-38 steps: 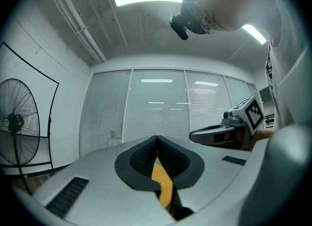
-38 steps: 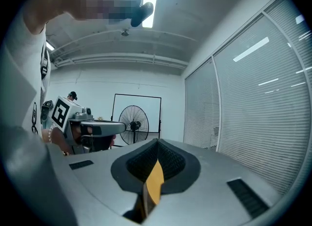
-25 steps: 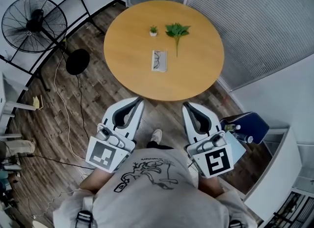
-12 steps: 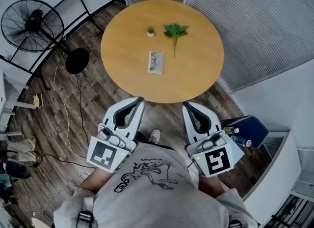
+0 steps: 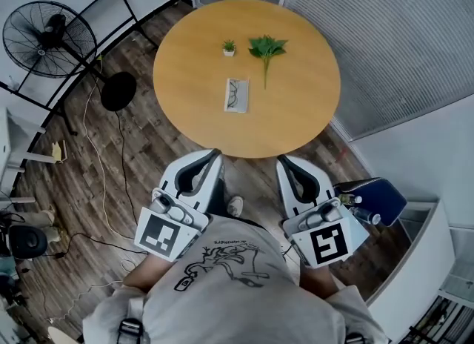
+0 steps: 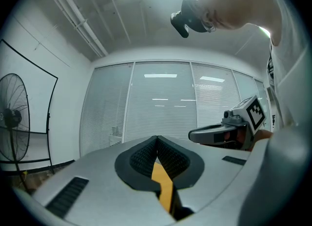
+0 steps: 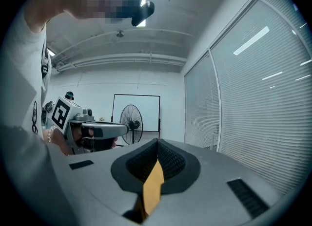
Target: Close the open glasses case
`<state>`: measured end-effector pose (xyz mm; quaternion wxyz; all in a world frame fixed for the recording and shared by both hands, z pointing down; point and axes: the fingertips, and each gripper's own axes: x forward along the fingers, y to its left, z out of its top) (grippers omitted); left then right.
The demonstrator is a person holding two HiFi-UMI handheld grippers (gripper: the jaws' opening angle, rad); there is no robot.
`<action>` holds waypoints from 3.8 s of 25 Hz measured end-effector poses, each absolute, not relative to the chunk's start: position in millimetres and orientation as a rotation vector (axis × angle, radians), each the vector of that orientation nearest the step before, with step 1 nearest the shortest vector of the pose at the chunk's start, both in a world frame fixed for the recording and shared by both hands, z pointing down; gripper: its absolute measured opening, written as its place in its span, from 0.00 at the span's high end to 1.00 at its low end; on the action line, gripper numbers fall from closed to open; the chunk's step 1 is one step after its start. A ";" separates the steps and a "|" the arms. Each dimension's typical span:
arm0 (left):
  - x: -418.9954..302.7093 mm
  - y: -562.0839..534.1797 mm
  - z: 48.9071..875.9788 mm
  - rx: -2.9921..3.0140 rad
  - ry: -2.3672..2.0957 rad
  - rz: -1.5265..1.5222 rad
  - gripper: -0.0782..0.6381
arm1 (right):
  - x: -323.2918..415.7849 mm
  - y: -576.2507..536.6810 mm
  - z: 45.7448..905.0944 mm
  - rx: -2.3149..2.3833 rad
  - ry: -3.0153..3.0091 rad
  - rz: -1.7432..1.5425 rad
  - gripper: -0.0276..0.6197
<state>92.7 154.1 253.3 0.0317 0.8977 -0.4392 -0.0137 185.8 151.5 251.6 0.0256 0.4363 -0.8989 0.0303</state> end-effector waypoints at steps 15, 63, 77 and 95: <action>74.9 99.1 256.8 2.774 -1.331 -0.057 0.86 | 165.4 98.8 253.9 1.354 -2.763 0.084 0.94; -24.8 -116.5 276.3 2.792 -1.151 -0.156 0.86 | 54.2 -109.1 275.2 1.440 -2.650 0.079 0.94; -18.1 -127.6 286.3 2.803 -1.132 -0.152 0.86 | 63.2 -121.7 278.8 1.464 -2.628 0.037 0.94; 0.1 -140.2 337.5 2.841 -1.108 -0.111 0.86 | 87.6 -128.6 343.0 1.442 -2.515 0.053 0.93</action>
